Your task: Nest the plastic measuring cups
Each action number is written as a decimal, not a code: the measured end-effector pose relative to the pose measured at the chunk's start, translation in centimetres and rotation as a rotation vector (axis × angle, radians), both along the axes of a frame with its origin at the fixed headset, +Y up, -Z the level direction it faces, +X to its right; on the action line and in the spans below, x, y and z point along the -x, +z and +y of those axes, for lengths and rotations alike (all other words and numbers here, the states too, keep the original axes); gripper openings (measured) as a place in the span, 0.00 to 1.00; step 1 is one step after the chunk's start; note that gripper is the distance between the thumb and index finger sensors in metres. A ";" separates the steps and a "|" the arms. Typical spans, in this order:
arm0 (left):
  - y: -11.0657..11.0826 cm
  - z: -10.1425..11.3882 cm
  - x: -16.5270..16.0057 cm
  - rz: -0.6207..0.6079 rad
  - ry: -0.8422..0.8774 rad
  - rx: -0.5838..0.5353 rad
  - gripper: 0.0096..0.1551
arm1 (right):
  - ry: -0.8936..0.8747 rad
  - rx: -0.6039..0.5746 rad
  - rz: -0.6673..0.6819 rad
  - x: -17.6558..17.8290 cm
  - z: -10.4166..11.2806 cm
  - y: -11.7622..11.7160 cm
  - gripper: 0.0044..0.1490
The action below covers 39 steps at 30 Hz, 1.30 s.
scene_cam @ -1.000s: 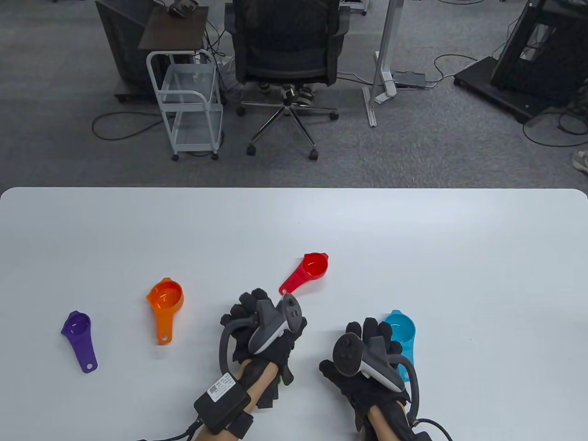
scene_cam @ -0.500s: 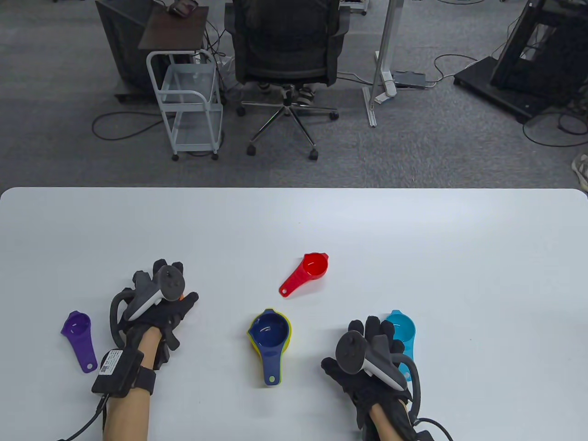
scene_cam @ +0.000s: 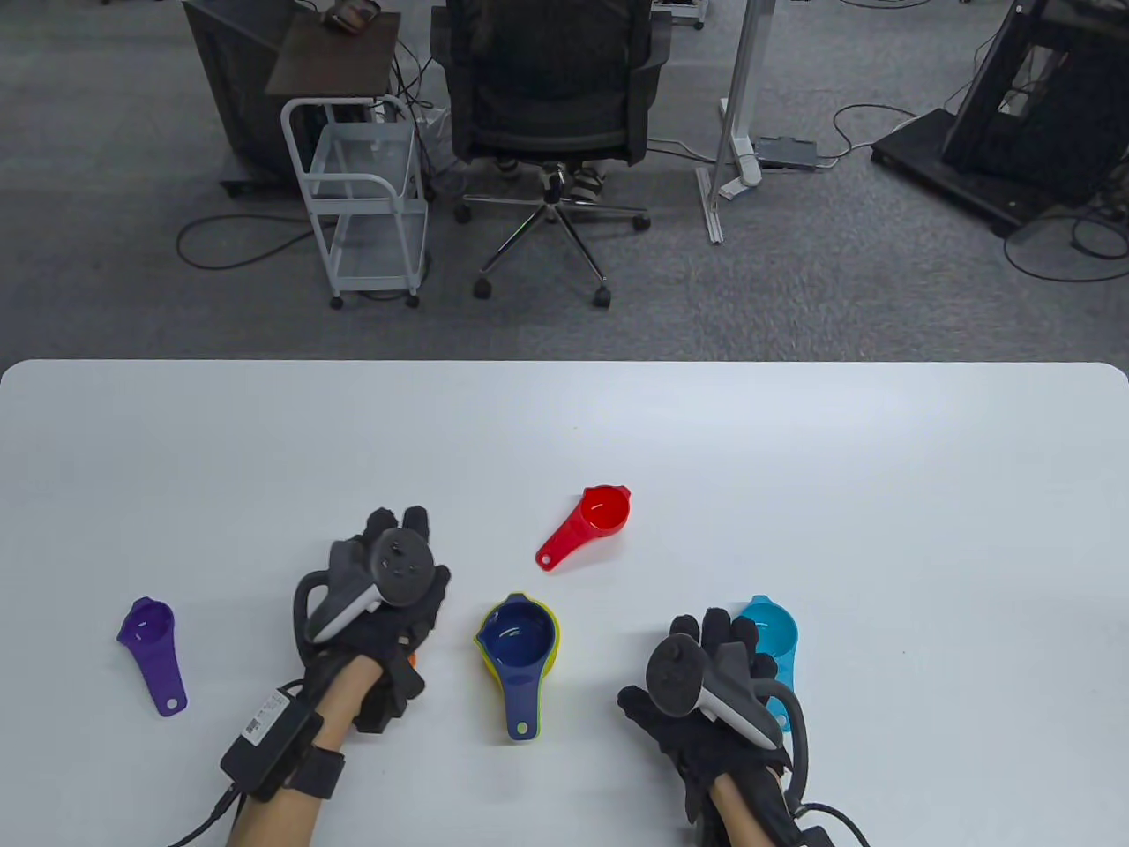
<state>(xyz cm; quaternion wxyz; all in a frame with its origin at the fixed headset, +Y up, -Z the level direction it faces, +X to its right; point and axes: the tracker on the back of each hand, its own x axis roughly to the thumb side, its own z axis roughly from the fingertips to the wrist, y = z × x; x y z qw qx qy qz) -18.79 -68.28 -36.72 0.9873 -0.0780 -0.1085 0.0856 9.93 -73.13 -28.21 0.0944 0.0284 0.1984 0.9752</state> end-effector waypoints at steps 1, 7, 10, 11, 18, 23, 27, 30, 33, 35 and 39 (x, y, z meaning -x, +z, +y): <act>1.0 0.2 -1.8 -0.038 -0.004 -0.006 0.46 | 0.002 -0.001 0.002 0.1 0.0 0.0 0.65; 3.5 0.1 -8.1 -0.046 -0.049 0.018 0.46 | 0.009 -0.012 0.008 0.2 0.1 0.1 0.65; 3.6 -0.5 -8.8 -0.025 -0.048 0.051 0.47 | 0.012 -0.011 0.008 0.2 0.1 0.0 0.65; 3.5 -0.9 -8.9 -0.007 -0.044 0.067 0.47 | 0.011 -0.010 0.008 0.2 0.1 0.0 0.65; 3.0 -2.5 -9.0 -0.012 -0.067 0.096 0.47 | 0.012 -0.009 0.008 0.2 0.1 0.1 0.65; 2.7 -3.3 -9.1 -0.015 -0.090 0.117 0.47 | 0.013 -0.001 0.005 0.2 0.1 0.1 0.65; 2.7 -3.8 -9.1 -0.016 -0.108 0.122 0.48 | 0.013 0.004 0.005 0.2 0.1 0.1 0.65; 2.7 -4.1 -9.2 -0.012 -0.117 0.123 0.48 | 0.011 0.005 0.005 0.2 0.1 0.1 0.65; 2.7 -4.3 -9.3 -0.009 -0.126 0.129 0.48 | 0.013 0.007 0.007 0.3 0.1 0.1 0.65; 2.7 -4.4 -9.4 -0.008 -0.130 0.127 0.49 | 0.013 0.009 0.008 0.3 0.1 0.1 0.65; 2.7 -4.5 -9.5 -0.003 -0.149 0.127 0.49 | 0.013 0.011 0.008 0.3 0.1 0.1 0.65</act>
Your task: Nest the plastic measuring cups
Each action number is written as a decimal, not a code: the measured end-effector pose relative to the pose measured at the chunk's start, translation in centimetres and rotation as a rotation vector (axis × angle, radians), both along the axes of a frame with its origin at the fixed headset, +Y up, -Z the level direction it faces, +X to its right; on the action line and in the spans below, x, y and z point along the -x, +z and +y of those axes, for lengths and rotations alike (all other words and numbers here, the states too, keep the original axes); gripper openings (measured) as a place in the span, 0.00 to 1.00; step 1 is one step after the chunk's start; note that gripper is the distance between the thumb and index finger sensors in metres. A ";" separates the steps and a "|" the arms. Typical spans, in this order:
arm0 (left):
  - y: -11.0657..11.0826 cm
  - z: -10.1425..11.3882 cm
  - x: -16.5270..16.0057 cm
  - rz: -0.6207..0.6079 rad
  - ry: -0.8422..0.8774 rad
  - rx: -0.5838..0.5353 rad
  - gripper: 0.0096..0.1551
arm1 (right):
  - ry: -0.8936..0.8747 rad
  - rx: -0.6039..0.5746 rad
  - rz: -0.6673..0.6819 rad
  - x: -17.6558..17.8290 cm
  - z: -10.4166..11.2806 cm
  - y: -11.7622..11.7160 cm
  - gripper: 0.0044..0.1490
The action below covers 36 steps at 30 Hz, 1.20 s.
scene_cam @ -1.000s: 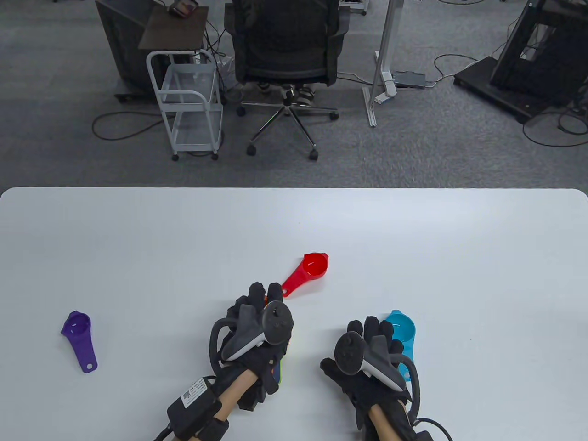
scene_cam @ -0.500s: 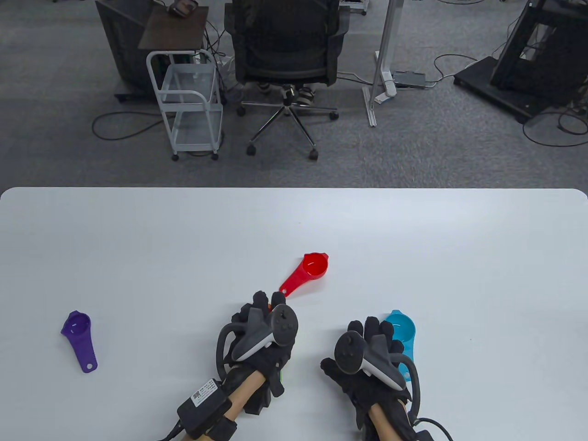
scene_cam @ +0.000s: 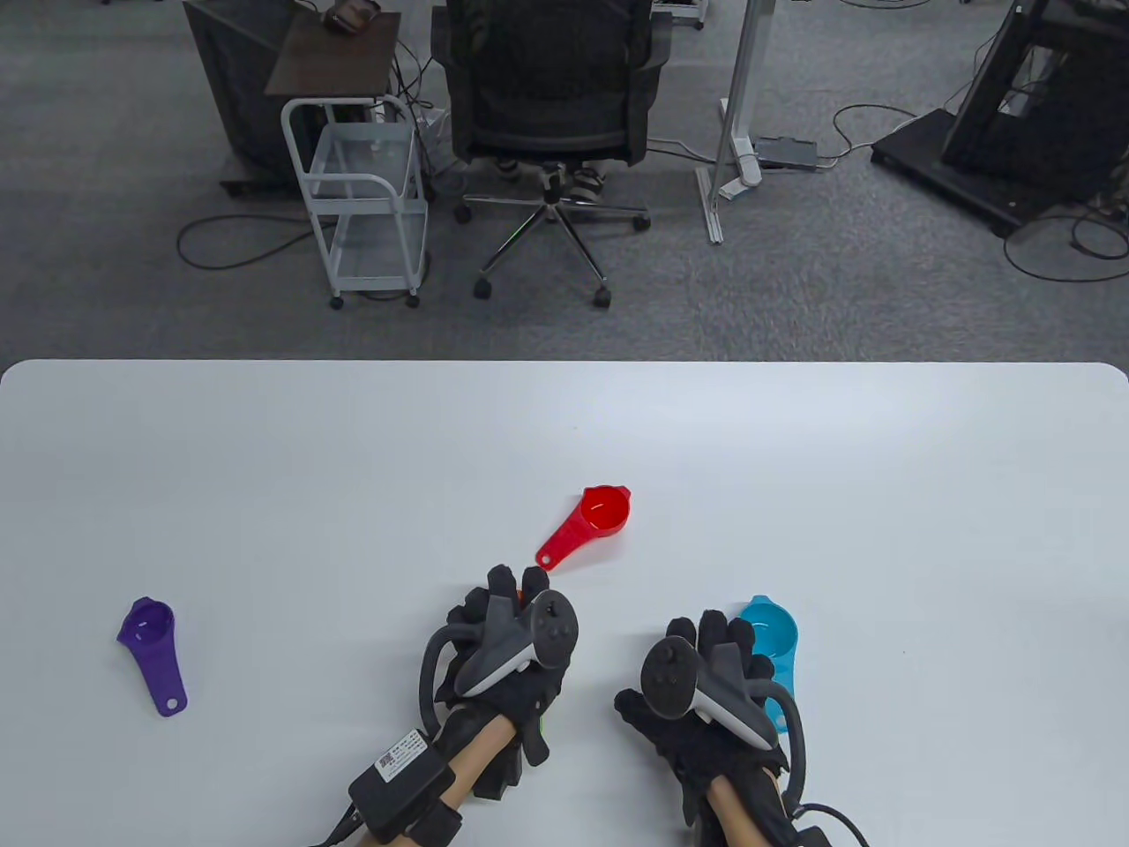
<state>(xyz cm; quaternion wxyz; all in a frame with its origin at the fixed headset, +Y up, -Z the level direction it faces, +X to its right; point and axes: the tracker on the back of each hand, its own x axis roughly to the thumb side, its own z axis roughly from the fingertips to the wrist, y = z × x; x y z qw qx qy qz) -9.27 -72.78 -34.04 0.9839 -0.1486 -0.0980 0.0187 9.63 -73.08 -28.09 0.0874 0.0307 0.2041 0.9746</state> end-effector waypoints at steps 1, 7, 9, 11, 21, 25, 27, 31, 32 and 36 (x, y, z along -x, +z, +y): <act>0.0 0.0 0.0 0.000 -0.005 -0.002 0.49 | 0.000 0.000 0.000 0.0 0.0 0.0 0.65; 0.0 0.1 0.0 -0.007 -0.006 -0.009 0.51 | -0.001 -0.002 -0.001 0.0 0.0 0.0 0.65; 0.2 1.1 0.3 -0.035 -0.012 -0.018 0.55 | -0.007 -0.007 0.000 -0.1 0.1 0.0 0.65; 0.6 3.7 1.3 -0.066 0.036 -0.108 0.56 | -0.013 -0.031 -0.006 -0.2 0.4 0.0 0.65; 3.0 6.3 15.6 -0.009 -0.079 -0.279 0.56 | -0.002 -0.244 -0.136 -4.2 2.0 -0.7 0.60; 2.7 4.1 19.3 0.056 -0.045 -0.234 0.56 | 0.009 -0.235 -0.221 -6.1 0.7 -2.1 0.56; 2.7 3.8 19.9 0.079 -0.035 -0.191 0.56 | 0.061 -0.183 -0.257 -6.8 -0.5 -3.1 0.55; 2.7 3.6 19.3 0.056 0.017 -0.176 0.56 | 0.120 -0.134 -0.276 -7.2 -1.9 -3.8 0.53; 2.7 3.5 19.1 0.052 0.010 -0.171 0.56 | 0.118 -0.129 -0.281 -7.2 -2.1 -3.9 0.52; 2.7 2.9 18.6 0.038 -0.044 -0.133 0.56 | 0.175 -0.142 -0.287 -7.0 -2.8 -4.3 0.46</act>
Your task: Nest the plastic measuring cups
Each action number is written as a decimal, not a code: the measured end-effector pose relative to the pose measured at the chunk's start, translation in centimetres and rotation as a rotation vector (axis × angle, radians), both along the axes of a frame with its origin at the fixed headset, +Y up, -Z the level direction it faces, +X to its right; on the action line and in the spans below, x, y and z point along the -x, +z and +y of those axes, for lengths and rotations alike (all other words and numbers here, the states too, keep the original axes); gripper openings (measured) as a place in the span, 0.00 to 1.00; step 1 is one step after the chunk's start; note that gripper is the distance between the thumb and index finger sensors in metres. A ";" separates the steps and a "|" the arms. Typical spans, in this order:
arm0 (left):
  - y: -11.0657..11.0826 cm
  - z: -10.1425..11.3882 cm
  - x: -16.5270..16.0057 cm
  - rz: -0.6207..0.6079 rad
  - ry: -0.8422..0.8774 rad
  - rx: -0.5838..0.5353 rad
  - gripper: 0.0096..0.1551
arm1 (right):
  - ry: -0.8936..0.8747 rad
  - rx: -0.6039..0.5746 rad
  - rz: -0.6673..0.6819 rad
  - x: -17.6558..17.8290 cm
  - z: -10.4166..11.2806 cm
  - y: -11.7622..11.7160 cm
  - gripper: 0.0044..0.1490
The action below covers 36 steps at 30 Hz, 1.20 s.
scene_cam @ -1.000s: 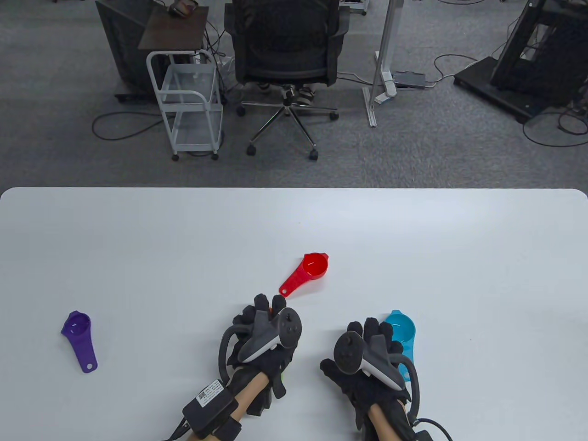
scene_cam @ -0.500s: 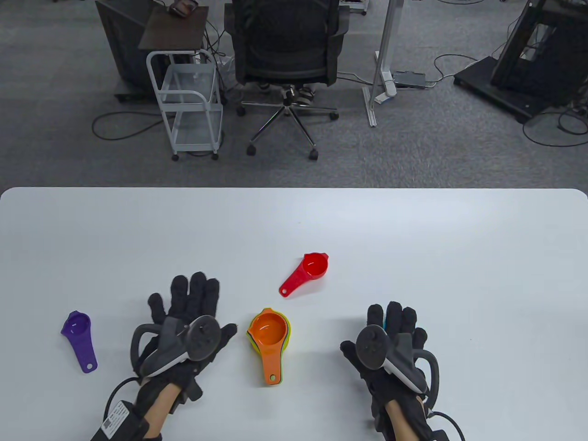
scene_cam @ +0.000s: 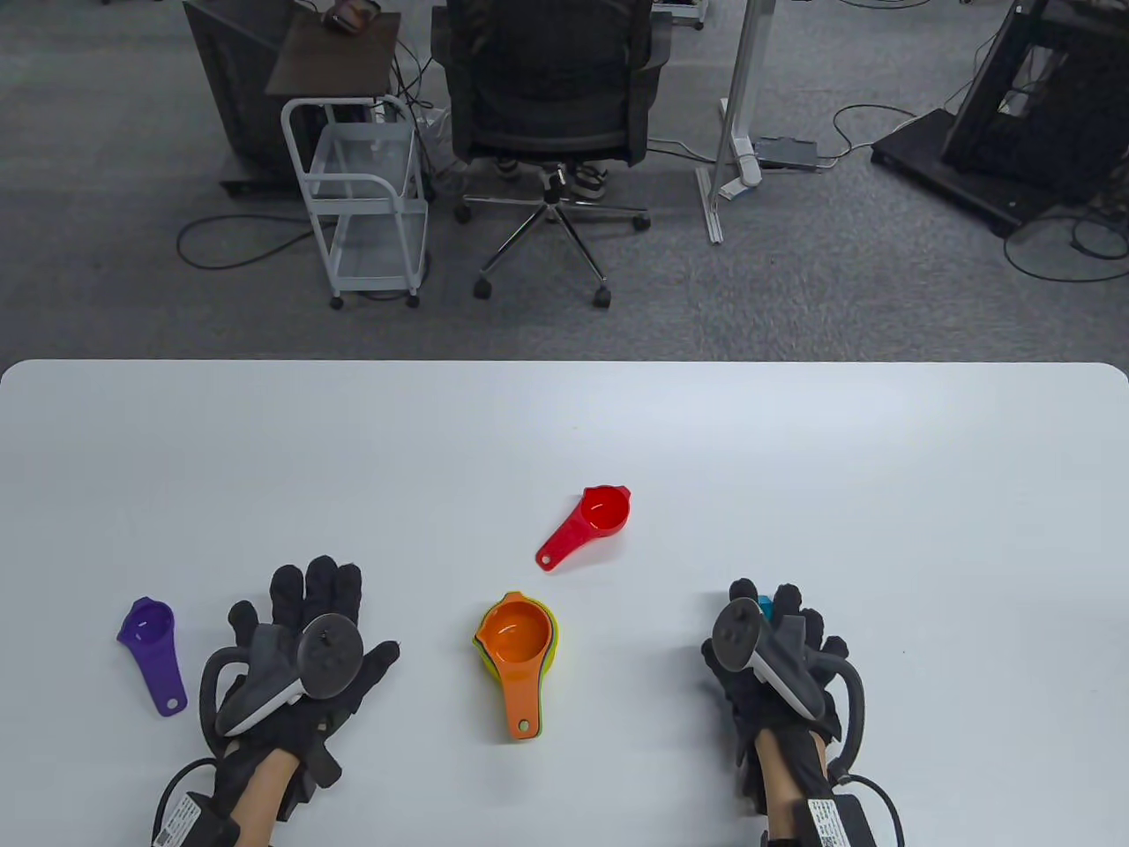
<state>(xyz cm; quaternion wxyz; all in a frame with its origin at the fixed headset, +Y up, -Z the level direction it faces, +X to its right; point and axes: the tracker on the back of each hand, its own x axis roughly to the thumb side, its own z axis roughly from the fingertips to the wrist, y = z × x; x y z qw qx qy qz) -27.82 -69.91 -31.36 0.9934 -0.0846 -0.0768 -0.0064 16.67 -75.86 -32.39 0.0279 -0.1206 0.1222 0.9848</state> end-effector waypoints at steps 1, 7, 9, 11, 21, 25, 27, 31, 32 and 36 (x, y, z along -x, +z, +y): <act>0.0 -0.1 0.0 0.001 0.000 0.006 0.56 | 0.025 -0.010 -0.003 0.1 -0.1 -0.1 0.45; -0.2 -0.3 0.9 0.027 0.027 0.018 0.56 | 0.071 -0.090 0.046 1.7 0.9 0.2 0.46; -0.3 -0.3 1.0 0.036 0.031 0.022 0.56 | 0.004 -0.155 0.101 3.4 2.2 0.7 0.48; -0.3 -0.2 1.1 0.038 0.030 0.018 0.56 | -0.071 -0.221 0.172 5.9 3.8 1.4 0.50; -0.1 -0.4 1.0 0.037 0.024 0.024 0.56 | -0.011 -0.274 0.434 20.6 7.1 1.7 0.50; -0.2 -0.5 1.3 0.046 0.034 0.038 0.57 | -0.018 -0.222 0.414 23.0 6.6 0.8 0.50; -0.2 -0.5 1.3 0.048 0.037 0.042 0.57 | -0.010 -0.202 0.391 23.5 6.4 0.6 0.50; -0.2 -0.5 1.2 0.049 0.037 0.053 0.57 | 0.029 -0.203 0.367 23.7 6.0 0.6 0.51; -0.2 -0.5 1.2 0.049 0.035 0.055 0.57 | 0.034 -0.205 0.363 23.7 5.9 0.6 0.51; -0.2 -0.5 1.1 0.049 0.033 0.062 0.57 | 0.009 -0.191 0.352 23.8 5.5 0.4 0.51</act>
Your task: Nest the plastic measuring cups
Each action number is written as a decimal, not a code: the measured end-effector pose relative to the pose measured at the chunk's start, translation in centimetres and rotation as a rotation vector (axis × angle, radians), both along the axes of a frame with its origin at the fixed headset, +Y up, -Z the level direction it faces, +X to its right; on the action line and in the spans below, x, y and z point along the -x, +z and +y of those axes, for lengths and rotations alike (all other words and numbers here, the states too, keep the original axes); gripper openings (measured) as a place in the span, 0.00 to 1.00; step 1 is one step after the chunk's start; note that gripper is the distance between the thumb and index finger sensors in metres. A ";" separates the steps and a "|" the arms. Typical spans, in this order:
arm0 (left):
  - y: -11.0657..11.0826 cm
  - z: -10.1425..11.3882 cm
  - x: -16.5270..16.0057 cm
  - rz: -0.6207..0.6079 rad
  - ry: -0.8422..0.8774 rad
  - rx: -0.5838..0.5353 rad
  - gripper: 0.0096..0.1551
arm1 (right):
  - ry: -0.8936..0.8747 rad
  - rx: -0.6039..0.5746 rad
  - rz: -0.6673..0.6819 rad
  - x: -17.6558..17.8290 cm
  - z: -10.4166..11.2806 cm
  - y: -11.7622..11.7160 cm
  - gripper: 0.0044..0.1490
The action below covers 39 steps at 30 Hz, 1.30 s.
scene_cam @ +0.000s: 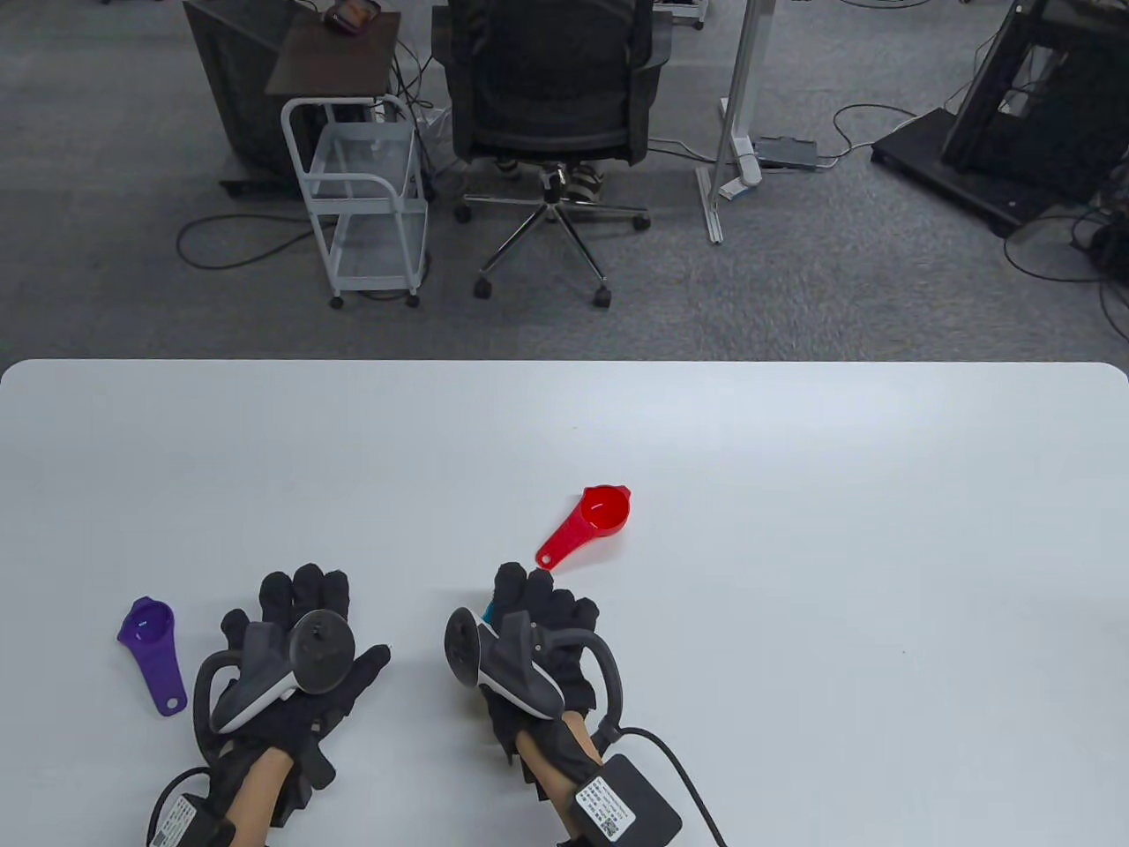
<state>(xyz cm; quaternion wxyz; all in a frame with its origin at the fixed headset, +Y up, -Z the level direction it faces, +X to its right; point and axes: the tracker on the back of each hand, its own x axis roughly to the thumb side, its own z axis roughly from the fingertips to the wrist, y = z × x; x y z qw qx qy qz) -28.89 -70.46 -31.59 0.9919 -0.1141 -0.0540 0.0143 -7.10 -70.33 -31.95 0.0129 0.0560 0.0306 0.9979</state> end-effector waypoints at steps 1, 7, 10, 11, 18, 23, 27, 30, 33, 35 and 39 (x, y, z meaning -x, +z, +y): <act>0.0 0.0 0.0 0.001 -0.001 0.003 0.57 | -0.002 0.001 -0.001 0.1 -0.1 0.0 0.51; 0.0 -0.1 -0.1 0.012 -0.004 0.024 0.57 | 0.025 0.001 -0.016 0.4 -0.5 -0.1 0.51; 0.0 -0.1 -0.1 0.016 -0.004 0.037 0.57 | 0.022 0.005 -0.018 0.3 -0.7 -0.1 0.51; 0.0 -0.1 -0.1 0.017 -0.004 0.043 0.57 | 0.023 0.006 -0.019 0.3 -0.8 -0.1 0.52; 0.0 -0.2 -0.2 0.026 -0.004 0.076 0.57 | 0.058 0.003 -0.030 0.5 -1.2 -0.2 0.52; 0.0 -0.2 -0.1 0.032 -0.002 0.087 0.57 | 0.074 0.009 -0.034 0.4 -0.9 0.0 0.53; 0.0 -0.3 0.0 0.039 0.006 0.098 0.57 | 0.065 0.020 -0.033 0.1 -0.3 0.2 0.55; 0.2 -0.1 0.1 0.040 0.010 0.091 0.57 | -0.027 0.011 -0.042 -0.9 1.0 -0.2 0.59; 0.5 0.3 0.2 0.040 0.020 0.071 0.57 | -0.096 -0.048 -0.081 -3.0 3.0 -1.2 0.57; 0.7 0.4 0.4 0.044 0.037 0.066 0.57 | -0.084 -0.054 -0.112 -4.5 3.7 -2.3 0.56; 0.7 0.3 0.6 0.051 0.063 0.074 0.57 | -0.028 0.040 -0.104 -8.0 3.2 -5.6 0.52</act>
